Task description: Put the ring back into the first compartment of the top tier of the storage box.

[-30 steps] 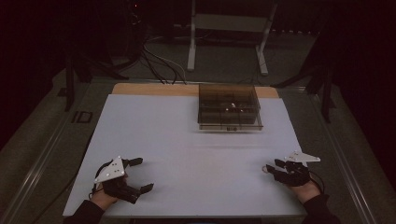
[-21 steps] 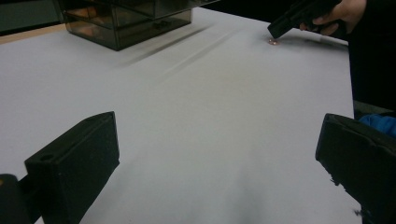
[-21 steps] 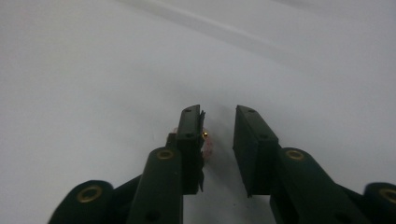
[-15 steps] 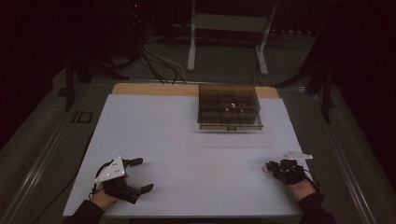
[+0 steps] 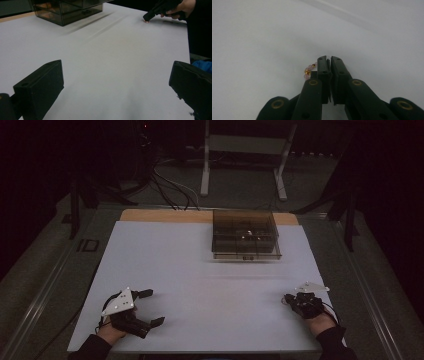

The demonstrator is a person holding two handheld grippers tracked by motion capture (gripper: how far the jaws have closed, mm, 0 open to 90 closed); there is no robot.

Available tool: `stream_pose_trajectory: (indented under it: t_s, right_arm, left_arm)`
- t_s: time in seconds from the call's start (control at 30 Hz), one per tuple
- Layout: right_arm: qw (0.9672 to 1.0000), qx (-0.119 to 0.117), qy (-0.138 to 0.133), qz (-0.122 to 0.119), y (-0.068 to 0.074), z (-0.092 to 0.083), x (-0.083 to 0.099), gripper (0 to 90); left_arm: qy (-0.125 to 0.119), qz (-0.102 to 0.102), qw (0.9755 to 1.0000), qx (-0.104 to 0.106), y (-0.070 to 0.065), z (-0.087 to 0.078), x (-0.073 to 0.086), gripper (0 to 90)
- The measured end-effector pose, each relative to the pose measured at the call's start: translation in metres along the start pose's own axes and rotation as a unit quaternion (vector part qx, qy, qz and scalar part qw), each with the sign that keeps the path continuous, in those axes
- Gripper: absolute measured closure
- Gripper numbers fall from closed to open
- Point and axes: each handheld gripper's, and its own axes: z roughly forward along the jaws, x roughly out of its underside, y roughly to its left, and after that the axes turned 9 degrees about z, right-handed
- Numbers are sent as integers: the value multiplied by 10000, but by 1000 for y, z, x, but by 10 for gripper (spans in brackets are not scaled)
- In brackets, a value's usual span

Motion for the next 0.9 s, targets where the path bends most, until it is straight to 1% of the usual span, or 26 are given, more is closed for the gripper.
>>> stream_pose_trajectory:
  t_s: [0.1, 0.13, 0.33, 0.4, 0.67, 0.77, 0.9]
  right_arm:
    - [10000, 12, 18, 29, 0, 0, -1, 865]
    - [10000, -11, 24, 77, 0, 0, -1, 866]
    - [9998, -66, 8, 165, -4, -1, -1, 866]
    - [9997, -80, -19, 235, -5, -3, -2, 867]
    - [9991, -153, -132, 367, -8, -10, -3, 867]
    - [9990, -177, -123, 379, -7, -11, -3, 867]
    - [9992, -203, -140, 314, -4, -15, -6, 866]
  left_arm:
    - [-3, -4, 10000, 1, 0, 0, 0, 12]
    - [-7, -4, 10000, -5, 0, 0, 0, 12]
    - [-16, -19, 10000, 4, 0, 0, 0, 11]
    - [-17, -11, 10000, 9, 0, 0, 0, 12]
    - [-27, -24, 10000, 10, 1, 0, 0, 11]
    - [-26, -28, 10000, 6, 1, 0, 0, 11]
    - [-19, -19, 10000, -2, 1, 0, 0, 12]
